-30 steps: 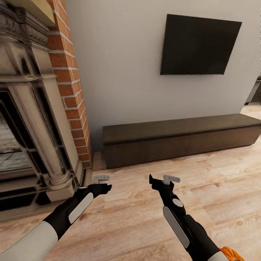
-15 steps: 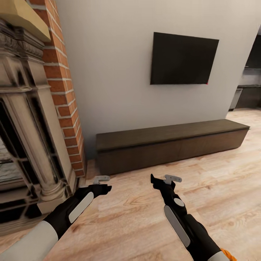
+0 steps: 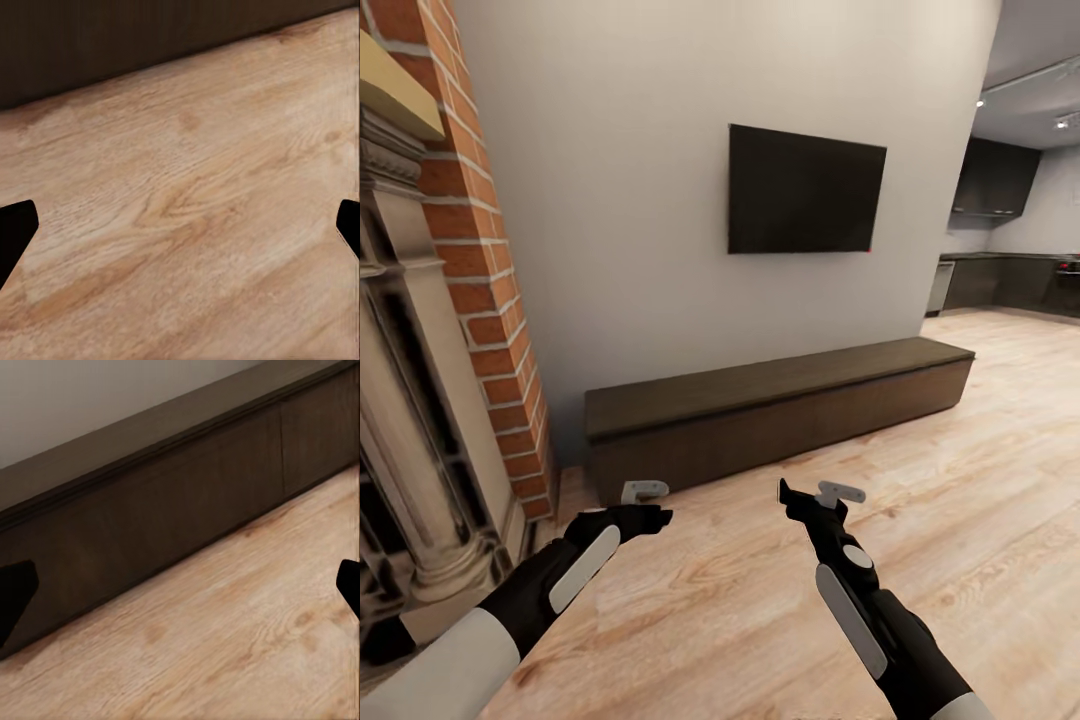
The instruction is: Place each of the two pumpkins and all three candles from the living room inside a cabinet in the living room (use any cabinet), then make sure every cabinet is closed, and position the cauldron so it is next to a table in the living room.
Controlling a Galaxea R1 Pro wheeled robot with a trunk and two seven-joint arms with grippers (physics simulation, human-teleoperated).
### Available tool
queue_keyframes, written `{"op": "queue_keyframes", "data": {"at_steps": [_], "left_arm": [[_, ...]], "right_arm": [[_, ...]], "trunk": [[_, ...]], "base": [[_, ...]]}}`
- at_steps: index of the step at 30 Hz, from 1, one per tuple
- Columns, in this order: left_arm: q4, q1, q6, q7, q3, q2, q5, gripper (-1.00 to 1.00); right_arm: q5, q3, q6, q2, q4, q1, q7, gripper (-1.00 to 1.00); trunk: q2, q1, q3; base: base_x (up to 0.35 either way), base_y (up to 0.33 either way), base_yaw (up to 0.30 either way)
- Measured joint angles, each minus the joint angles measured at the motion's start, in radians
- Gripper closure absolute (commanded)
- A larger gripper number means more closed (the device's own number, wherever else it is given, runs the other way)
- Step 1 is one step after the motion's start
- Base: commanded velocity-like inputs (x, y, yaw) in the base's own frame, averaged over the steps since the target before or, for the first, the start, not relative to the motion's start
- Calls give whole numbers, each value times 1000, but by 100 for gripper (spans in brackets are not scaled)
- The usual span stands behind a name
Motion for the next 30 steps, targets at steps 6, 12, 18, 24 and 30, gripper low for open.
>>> {"op": "queue_keyframes", "data": {"at_steps": [6, 12, 18, 24, 30], "left_arm": [[-6, 0, 8, 0, 0, -1, 4, -100], [-13, -3, 84, -4, 0, -2, 8, -100], [-17, -4, 121, -9, 0, -2, 9, -100], [-44, -4, 131, -5, 0, -1, 9, -100], [-56, -2, 133, -1, 0, -1, 8, -100]], "right_arm": [[0, -1, 0, 0, 3, 0, 0, -100], [0, -1, 0, 0, 7, 0, 0, -100], [0, -1, -1, 0, 8, 0, 0, -100], [0, -2, 0, 0, 8, 0, 0, -100], [0, -2, -1, 0, 8, 0, 0, -100]], "trunk": [[1, -1, 16], [2, -4, 43], [3, -7, 71], [5, -9, 98], [24, -21, 124]], "base": [[0, 0, -269], [0, 0, -269], [-40, 0, -269], [-142, 0, -269], [-81, 1, -270]]}}
